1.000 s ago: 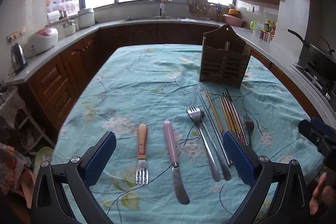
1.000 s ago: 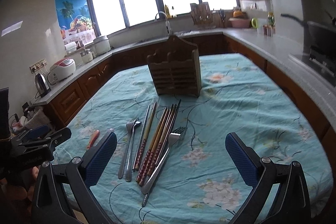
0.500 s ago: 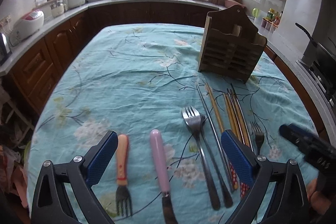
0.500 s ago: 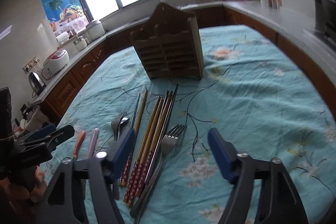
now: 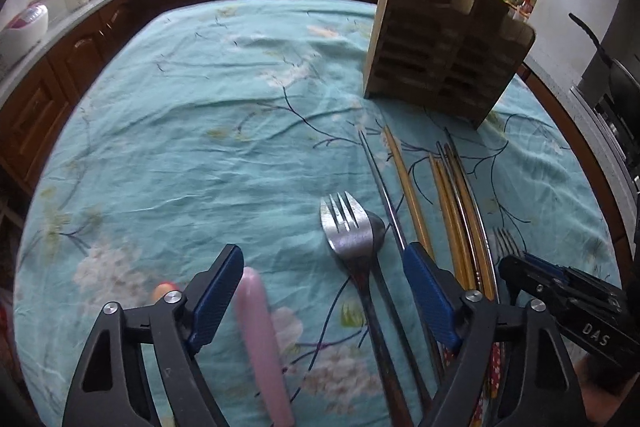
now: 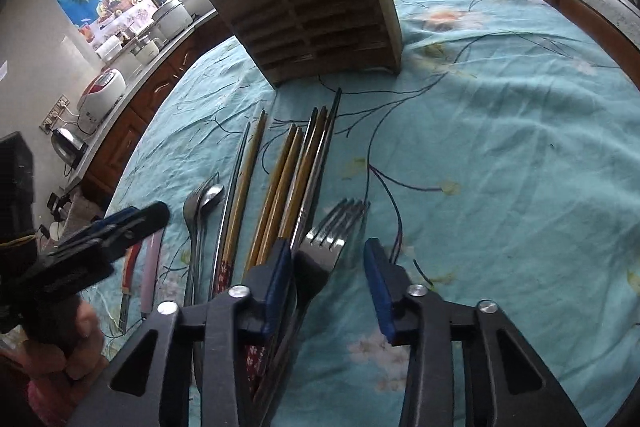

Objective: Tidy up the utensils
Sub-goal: 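Close the left tool on a silver fork while the right tool grasps another silver fork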

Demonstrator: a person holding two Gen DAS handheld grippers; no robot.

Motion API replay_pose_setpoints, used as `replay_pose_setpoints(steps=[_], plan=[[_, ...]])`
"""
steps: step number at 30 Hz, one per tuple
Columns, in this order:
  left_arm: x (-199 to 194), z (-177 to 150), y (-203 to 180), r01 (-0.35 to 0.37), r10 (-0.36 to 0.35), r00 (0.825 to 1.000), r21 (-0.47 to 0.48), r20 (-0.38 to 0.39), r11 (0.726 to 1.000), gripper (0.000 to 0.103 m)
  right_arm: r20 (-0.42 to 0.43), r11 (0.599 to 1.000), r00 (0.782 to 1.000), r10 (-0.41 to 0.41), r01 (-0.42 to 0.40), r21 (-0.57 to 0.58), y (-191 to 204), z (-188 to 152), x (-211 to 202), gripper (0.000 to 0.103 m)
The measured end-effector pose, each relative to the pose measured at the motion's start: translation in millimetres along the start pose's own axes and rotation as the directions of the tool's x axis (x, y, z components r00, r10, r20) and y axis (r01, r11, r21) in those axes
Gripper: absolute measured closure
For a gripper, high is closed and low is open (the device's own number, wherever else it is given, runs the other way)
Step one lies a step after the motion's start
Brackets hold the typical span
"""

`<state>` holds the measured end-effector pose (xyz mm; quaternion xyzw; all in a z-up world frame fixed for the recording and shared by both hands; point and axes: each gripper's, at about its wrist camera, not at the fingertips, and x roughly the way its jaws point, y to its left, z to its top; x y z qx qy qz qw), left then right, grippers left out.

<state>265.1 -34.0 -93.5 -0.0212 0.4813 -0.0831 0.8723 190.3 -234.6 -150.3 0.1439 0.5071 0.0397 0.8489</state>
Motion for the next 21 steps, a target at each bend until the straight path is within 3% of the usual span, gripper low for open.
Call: replay_pose_setpoints(steps=[6,11,21], plan=[[26.8,8.3,4.1,0.044,-0.046,0.997,-0.024,-0.063,0.999,0.046,-0.02,0.998,0.998,0.06,-0.06,0.013,-1.7,3.5,6.5,0.094],[31.3,13.2,1.4,0.108,-0.108,0.992,-0.012,-0.069,0.994,0.075,-0.001,0.995,0.995,0.098,-0.097,0.032,-2.4,4.6,6.2,0.096],[7.1,6.4,6.3,0.133,-0.133,0.99,-0.005,-0.037,0.991,0.076,0.064,0.987,0.987,0.15,-0.153,0.046,9.1,10.8,-12.0,0.097]])
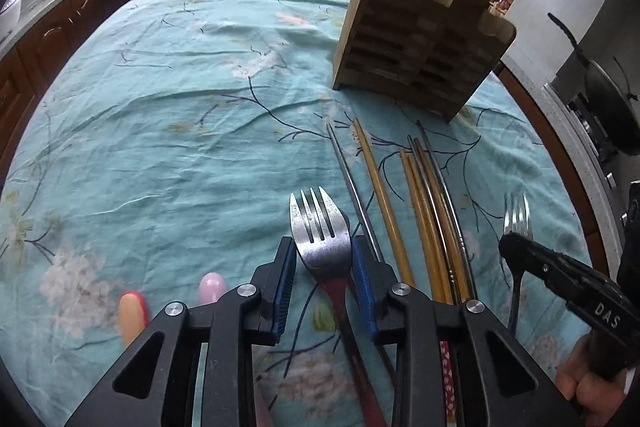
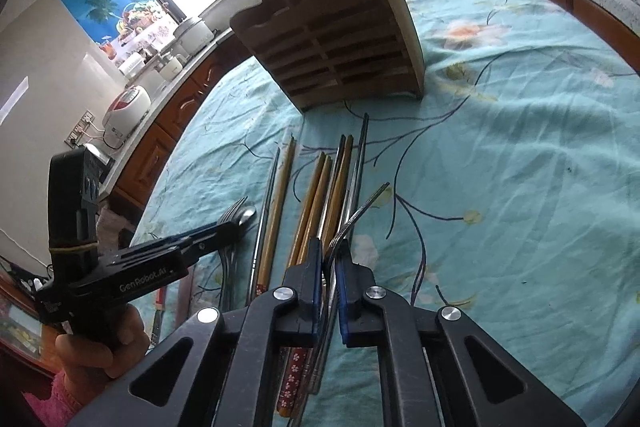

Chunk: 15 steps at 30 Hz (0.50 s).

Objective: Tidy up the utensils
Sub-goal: 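Close the left tool on a silver fork while the right tool grasps another silver fork, then lift both held silver forks and carry them over the wooden holder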

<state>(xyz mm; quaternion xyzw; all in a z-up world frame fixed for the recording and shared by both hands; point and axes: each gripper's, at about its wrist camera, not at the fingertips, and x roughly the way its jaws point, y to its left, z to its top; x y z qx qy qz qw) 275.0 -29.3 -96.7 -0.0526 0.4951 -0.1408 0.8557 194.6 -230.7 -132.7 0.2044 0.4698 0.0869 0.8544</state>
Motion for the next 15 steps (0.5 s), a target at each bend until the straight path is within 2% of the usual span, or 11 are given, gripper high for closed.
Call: replay_pose_setpoints(steps=[8,15], plan=[[-47.7,-9.4,1.6,0.032,-0.031,0.997,-0.005,0.073,0.999,0.076,0.044,1.0,0.999,0.012,-0.011,-0.017,12.2,6.9,-15.4,0.1],[-97.2,-19.4,1.5,0.063,-0.063,0.986,0.003,0.155,0.998,0.076,0.094,1.0,0.995,0.02,-0.018,-0.025,18.5,9.9,-36.3,0.1]])
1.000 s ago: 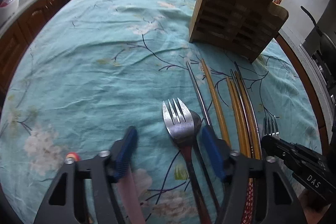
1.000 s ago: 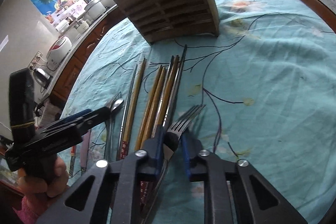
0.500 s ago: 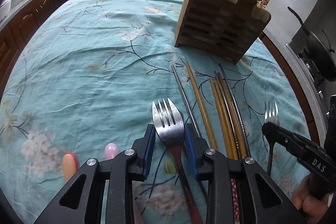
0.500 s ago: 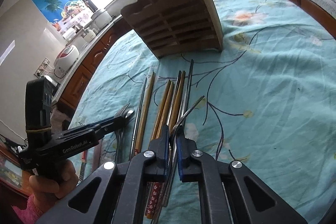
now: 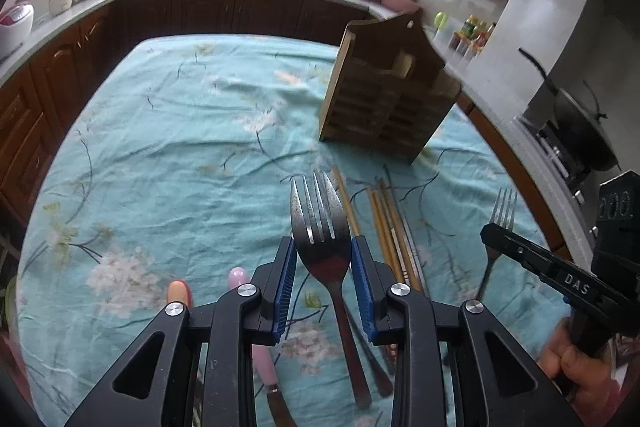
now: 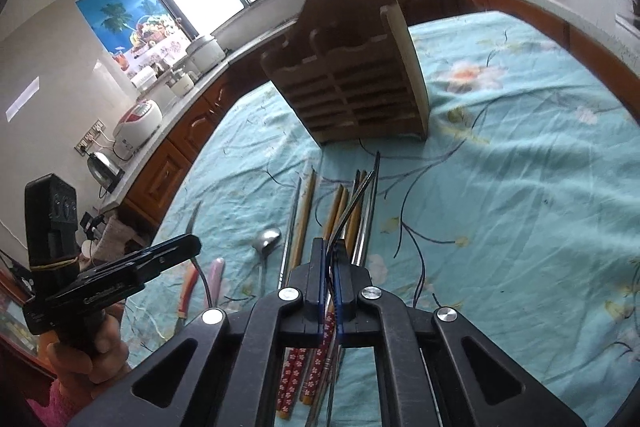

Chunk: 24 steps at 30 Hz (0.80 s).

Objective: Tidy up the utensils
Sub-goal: 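Lift both held silver forks and carry them over the wooden holder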

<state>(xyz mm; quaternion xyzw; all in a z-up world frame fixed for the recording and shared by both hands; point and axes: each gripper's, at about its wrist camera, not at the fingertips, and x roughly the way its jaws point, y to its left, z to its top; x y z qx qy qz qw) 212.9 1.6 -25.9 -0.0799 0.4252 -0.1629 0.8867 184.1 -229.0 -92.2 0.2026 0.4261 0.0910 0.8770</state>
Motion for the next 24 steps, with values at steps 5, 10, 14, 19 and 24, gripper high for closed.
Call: replay_pose_setpoints(steps=[5,10,14,19,24], plan=[[-25.7,-7.1,-1.3,0.011,-0.011,0.999,0.001,0.038,1.0,0.077,0.039,1.0,0.999,0.005,-0.004,-0.014,6.5,4.6,-14.5,0.1],[-47.2,-10.8,-2.6,0.024,-0.023,0.998,-0.001,0.067,1.0,0.077,0.063,1.0,0.998,0.01,-0.008,-0.028,13.0,5.6,-22.8,0.1],[-60.9,-7.5,-4.2,0.027,-0.027,0.994,0.006,0.102,1.0,0.077,0.091,0.999,0.996,0.017,-0.013,-0.039,16.7,9.5,-32.9,0.1],[-74.3,-4.5,-7.2,0.037,-0.039,0.989,0.018,0.143,0.999,0.077,0.136,0.998,0.991,0.011,-0.003,-0.057,19.9,18.1,-42.9,0.1],[-79.1,1.9,-8.6,0.049,-0.053,0.985,0.028,0.167,0.998,0.077,0.17,0.999,0.986,0.002,0.007,-0.054,17.5,26.6,-49.2,0.1]])
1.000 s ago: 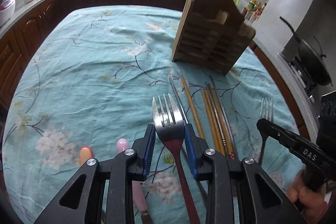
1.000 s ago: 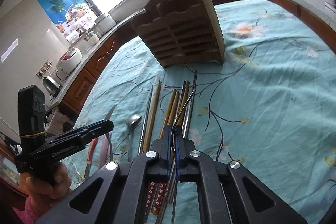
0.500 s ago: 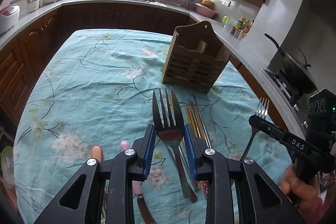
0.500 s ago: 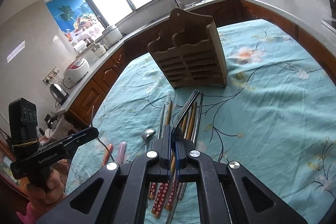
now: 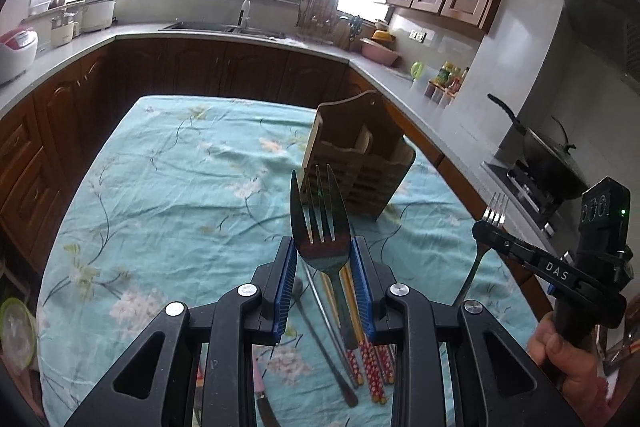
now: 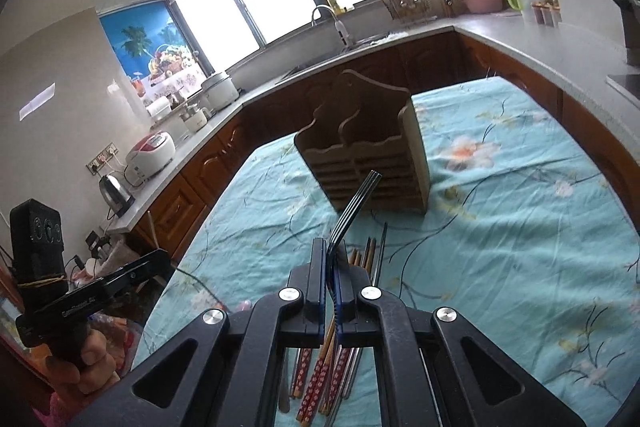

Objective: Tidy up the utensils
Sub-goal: 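Lift both held silver forks and carry them over the wooden holder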

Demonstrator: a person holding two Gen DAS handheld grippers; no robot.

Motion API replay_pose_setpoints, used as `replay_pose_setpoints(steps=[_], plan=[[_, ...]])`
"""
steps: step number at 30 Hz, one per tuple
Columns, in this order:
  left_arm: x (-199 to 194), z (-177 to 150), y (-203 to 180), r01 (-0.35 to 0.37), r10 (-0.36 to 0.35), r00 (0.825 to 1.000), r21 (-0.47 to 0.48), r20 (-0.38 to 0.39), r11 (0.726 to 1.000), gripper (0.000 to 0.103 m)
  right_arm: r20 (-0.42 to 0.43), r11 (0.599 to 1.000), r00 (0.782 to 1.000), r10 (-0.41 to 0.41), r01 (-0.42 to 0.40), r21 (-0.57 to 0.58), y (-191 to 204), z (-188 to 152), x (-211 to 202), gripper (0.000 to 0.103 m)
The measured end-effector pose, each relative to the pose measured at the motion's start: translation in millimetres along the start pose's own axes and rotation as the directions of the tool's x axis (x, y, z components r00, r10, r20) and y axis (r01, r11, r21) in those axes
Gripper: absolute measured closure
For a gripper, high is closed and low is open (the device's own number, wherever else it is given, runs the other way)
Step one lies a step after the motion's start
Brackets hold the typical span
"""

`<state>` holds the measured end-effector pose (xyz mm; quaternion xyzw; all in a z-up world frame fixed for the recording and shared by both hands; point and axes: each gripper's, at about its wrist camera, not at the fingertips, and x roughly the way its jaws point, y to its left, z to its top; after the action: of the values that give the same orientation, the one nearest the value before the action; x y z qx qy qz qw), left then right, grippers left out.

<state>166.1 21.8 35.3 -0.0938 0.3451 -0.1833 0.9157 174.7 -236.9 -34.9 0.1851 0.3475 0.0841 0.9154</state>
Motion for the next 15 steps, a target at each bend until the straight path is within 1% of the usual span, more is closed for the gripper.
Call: replay_pose_setpoints(steps=[7,15], plan=[[8.8,21.4,0.7,0.004,-0.005,0.999,0.005,0.04,1.0,0.077,0.07,1.0,0.997,-0.021,0.022,-0.007,-6.1,22.0,-1.6,0.1],[28.6,52.4,3.2,-0.001,0.0,0.994,0.006,0.11,1.0,0.077,0.167,0.999,0.986,-0.027,0.031,-0.023,-9.6,59.3,4.0,0.1]])
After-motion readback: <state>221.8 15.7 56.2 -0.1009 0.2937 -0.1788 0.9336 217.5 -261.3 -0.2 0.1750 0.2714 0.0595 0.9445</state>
